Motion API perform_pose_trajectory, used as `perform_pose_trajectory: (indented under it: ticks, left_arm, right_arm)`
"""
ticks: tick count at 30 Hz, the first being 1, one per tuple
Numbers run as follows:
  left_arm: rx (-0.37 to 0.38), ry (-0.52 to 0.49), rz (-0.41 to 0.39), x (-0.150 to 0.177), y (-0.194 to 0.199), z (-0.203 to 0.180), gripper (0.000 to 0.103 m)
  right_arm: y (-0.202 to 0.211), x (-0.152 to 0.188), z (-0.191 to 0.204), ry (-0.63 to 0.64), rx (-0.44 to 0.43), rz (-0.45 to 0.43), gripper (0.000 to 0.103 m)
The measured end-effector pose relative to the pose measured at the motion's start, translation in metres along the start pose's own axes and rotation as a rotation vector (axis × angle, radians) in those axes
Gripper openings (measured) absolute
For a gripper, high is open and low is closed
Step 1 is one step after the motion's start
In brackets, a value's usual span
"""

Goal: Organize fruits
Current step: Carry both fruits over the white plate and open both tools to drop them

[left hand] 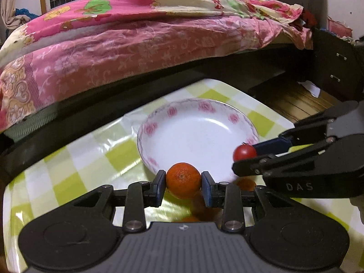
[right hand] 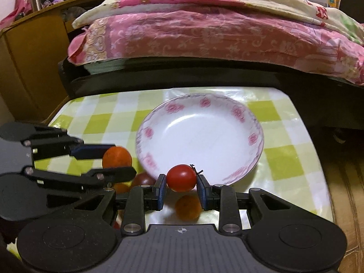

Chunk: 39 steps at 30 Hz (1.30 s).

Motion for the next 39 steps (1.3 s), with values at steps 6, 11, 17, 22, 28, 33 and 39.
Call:
perform_pose_trajectory:
  ticks: [6,11,17,22,28,33,39]
  left_arm:
    - [-0.006,-0.003,0.001,-0.006,-0.014,0.002,0.041]
    - [-0.007,-0.008,0.014,-0.004,-0.022,0.001,0.041]
    - [-0.013,-0.010,0.015,-0.004,-0.026,0.001,0.042]
    - [-0.016,-0.008,0.020,-0.004,-0.027,0.002,0.044]
    - [-0.019,-0.008,0.014,-0.006,-0.027,0.002,0.045]
    - [-0.015,-0.009,0.007,-0.006,-0.024,0.001,0.046]
    - [-0.009,-0.009,0.007,-0.004,-0.018,0.002,0.047]
  right_arm:
    - [-0.012,-0.004,-0.013,-0.004,0.026,0.007,0.025]
    - [-0.019,-0.002,-0.013,0.013,0.035,0.014,0.025]
    - [-0.022,-0.001,-0.015,0.024,0.044,0.012,0.025]
    - [-0.025,-0.001,-0.017,0.018,0.046,0.017,0.026]
    - [-0.023,-0.002,-0.016,0.018,0.051,0.006,0.027]
    - [-0.022,-0.003,-0.017,0.011,0.060,0.007,0.027]
    - [-0.018,-0.002,-0.013,0.014,0.058,-0.002,0.029]
Point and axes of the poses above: each gripper's, at about its wrist camera, not at the fingertips, and y roughly against the way its jaws point, z to its left, x to its underside, the point moved 5 cm from there along -y, roughly the way its jaws point, and after that the axes turned 15 degrees about y, right-handed, at the moved point
